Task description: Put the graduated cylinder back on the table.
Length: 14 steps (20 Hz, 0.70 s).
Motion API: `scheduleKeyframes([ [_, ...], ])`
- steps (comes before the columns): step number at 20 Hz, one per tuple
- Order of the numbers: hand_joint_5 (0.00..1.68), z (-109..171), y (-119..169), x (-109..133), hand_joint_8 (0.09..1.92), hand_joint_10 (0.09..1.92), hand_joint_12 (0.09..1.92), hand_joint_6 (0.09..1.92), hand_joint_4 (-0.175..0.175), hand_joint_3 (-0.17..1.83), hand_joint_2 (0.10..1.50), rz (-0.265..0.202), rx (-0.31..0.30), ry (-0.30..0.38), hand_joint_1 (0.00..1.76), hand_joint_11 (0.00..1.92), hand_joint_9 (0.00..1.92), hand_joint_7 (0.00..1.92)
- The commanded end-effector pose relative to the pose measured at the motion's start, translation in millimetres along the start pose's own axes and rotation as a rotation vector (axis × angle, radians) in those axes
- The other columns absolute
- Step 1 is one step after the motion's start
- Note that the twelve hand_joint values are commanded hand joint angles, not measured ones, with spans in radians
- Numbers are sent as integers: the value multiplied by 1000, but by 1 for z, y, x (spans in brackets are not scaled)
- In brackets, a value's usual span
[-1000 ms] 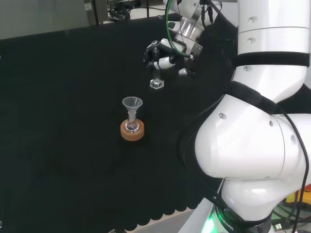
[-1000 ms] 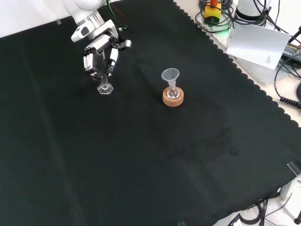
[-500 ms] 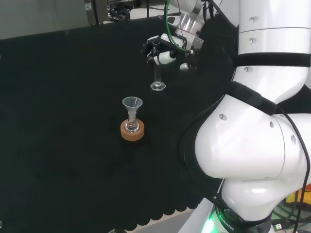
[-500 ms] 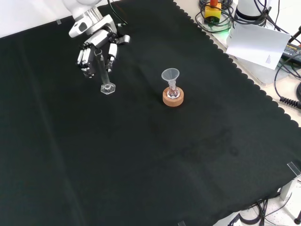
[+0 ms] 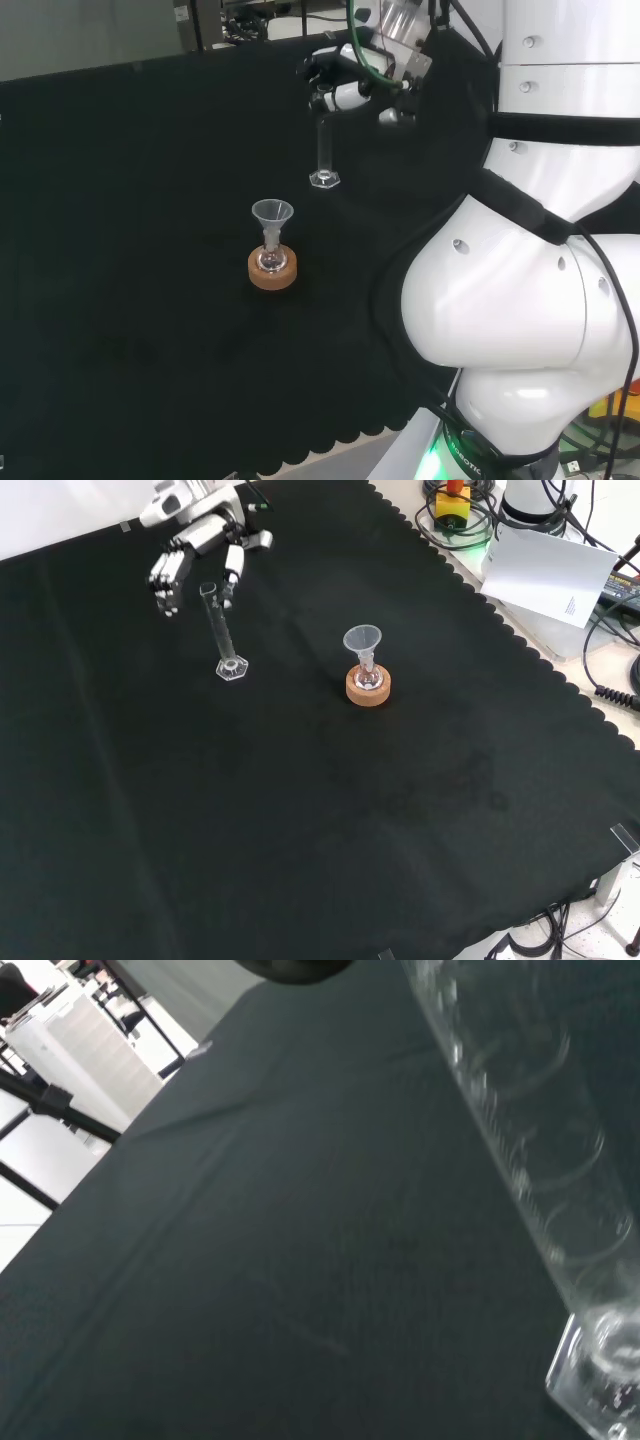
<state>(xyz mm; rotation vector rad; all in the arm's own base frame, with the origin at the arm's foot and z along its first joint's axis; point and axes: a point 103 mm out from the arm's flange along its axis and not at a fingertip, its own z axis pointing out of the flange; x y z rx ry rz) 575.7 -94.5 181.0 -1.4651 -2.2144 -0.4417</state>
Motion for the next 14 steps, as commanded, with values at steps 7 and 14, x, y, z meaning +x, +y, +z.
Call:
scheduleKeyframes([
  [7,402,-94,-73,72,667,87,1353,295,-63,-175,978,50,-104,-141,894,277,708,310],
  [14,405,-105,-117,129,668,87,1357,282,-63,-175,979,75,-127,-201,886,267,709,313],
])
